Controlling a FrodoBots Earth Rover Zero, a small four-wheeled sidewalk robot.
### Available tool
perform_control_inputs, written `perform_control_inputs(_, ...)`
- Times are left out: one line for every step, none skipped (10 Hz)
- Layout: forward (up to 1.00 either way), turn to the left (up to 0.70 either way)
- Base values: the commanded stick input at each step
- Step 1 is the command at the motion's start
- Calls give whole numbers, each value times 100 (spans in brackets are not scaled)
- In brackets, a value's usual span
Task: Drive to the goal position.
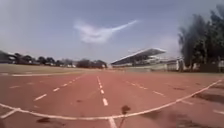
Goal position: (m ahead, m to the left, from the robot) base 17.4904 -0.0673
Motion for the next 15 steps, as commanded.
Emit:
perform_control_inputs(70,0)
perform_control_inputs(70,0)
perform_control_inputs(70,0)
perform_control_inputs(70,0)
perform_control_inputs(70,0)
perform_control_inputs(70,0)
perform_control_inputs(70,0)
perform_control_inputs(70,0)
perform_control_inputs(70,0)
perform_control_inputs(70,0)
perform_control_inputs(70,0)
perform_control_inputs(70,0)
perform_control_inputs(70,0)
perform_control_inputs(70,0)
perform_control_inputs(70,0)
